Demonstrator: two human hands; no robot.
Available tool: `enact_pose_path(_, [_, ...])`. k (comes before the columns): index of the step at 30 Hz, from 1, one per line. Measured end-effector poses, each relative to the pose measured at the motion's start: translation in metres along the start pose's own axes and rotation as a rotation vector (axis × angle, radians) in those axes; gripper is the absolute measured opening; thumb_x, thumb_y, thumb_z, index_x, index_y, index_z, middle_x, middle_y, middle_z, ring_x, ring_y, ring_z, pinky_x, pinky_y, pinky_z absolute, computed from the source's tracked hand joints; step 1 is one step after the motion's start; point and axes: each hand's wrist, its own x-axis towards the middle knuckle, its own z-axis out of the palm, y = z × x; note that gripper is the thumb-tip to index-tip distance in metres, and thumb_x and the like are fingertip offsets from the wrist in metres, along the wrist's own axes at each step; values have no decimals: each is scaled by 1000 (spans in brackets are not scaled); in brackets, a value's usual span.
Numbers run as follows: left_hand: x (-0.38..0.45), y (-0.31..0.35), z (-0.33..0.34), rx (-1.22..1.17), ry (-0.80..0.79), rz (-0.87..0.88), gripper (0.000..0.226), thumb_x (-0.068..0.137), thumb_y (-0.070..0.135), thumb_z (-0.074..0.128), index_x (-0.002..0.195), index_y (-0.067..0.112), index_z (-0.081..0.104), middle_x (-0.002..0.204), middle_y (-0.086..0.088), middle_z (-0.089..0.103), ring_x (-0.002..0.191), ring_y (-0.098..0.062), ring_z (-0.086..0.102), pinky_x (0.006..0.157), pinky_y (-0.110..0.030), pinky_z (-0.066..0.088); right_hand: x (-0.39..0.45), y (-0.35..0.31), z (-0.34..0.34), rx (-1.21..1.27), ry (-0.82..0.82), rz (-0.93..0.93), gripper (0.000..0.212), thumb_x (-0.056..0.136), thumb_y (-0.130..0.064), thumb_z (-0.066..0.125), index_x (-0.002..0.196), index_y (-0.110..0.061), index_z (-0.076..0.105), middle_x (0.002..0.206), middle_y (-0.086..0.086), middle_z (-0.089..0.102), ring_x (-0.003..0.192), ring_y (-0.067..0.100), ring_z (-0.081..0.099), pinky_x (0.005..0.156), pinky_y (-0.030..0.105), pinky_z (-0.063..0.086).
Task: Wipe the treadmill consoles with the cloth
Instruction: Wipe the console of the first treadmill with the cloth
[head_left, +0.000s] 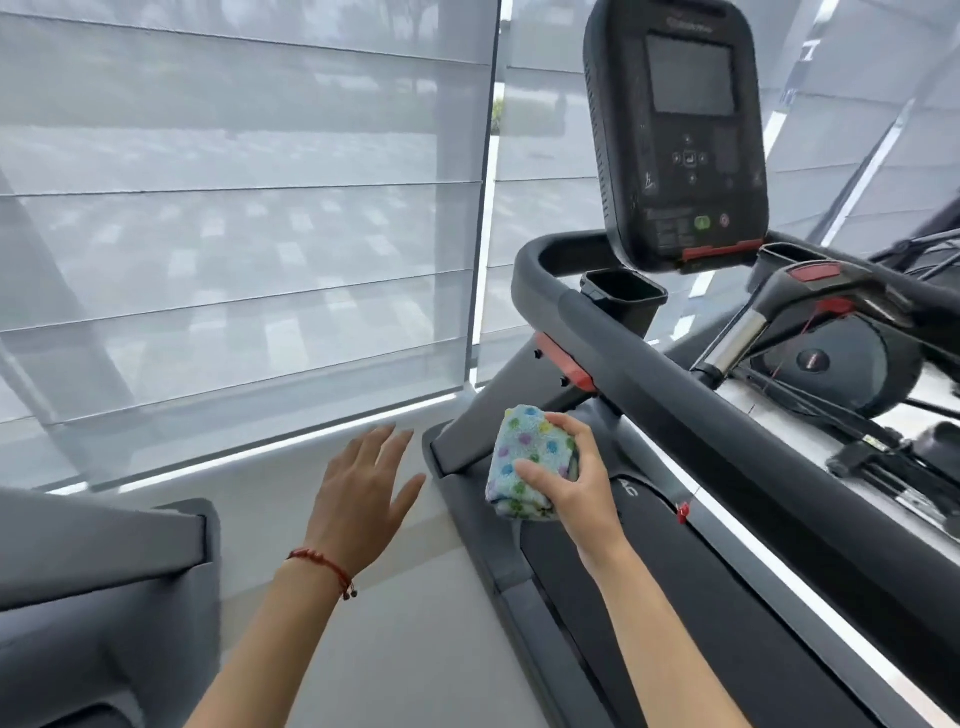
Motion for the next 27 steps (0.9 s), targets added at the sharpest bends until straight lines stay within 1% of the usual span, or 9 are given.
enact_pose_path(5, [62,-9,7,-33,35,73,54,87,41,36,119,4,57,118,-18,60,109,-37,57,83,-49,49,51,-18,-3,-17,62,-76,47,77,-4,70,110,-31,50,114,2,55,101,15,60,65,19,54])
enact_pose_path(7, [86,-8,13,-49,42,91,54,87,42,35,120,4,57,120,-19,59,110,-38,55,83,-51,48,71,-23,-8,-24,86,-104,48,77,-6,71,112,-30,50,118,6,55,104,19,61,67,22,55])
enact_pose_path(11, [138,-1,24,-58,68,148,55,87,42,36,118,3,58,118,-20,60,108,-39,56,80,-51,50,113,-39,-24,-20,123,-180,50,72,-14,75,113,-29,51,116,6,58,104,20,62,72,28,57])
enact_pose_path(13, [166,7,27,-59,104,180,55,86,42,37,118,3,59,118,-20,60,108,-39,57,79,-51,50,137,-50,-34,-9,135,-226,48,75,-10,74,113,-27,51,116,5,57,106,21,61,73,30,58])
enact_pose_path(16, [208,22,29,-69,127,201,55,87,43,36,119,4,58,119,-19,60,110,-38,56,81,-50,49,172,-74,-48,-31,174,-297,44,78,-7,70,112,-27,49,112,0,55,106,19,58,73,27,58])
enact_pose_path(18, [237,31,30,-64,143,227,56,87,44,34,120,4,57,121,-19,59,111,-38,55,83,-51,48,196,-91,-58,-53,191,-338,43,78,-8,70,109,-31,49,110,-1,54,106,19,58,77,31,58])
enact_pose_path(21, [278,42,33,-70,170,253,58,88,45,33,123,4,55,124,-19,56,114,-38,52,86,-52,47,230,-113,-73,-47,228,-392,42,77,-7,71,105,-32,51,113,5,55,106,23,58,82,37,57])
enact_pose_path(24, [314,53,36,-87,186,285,59,89,46,32,124,5,55,125,-19,56,116,-38,51,89,-51,45,260,-134,-88,-47,249,-444,41,76,-8,72,102,-32,52,111,4,56,104,22,59,80,34,57])
enact_pose_path(27, [347,63,41,-93,209,334,57,89,44,34,122,4,56,123,-20,57,115,-39,52,87,-52,45,286,-150,-102,-53,269,-471,40,77,-4,70,102,-30,51,107,2,56,97,16,60,71,24,57])
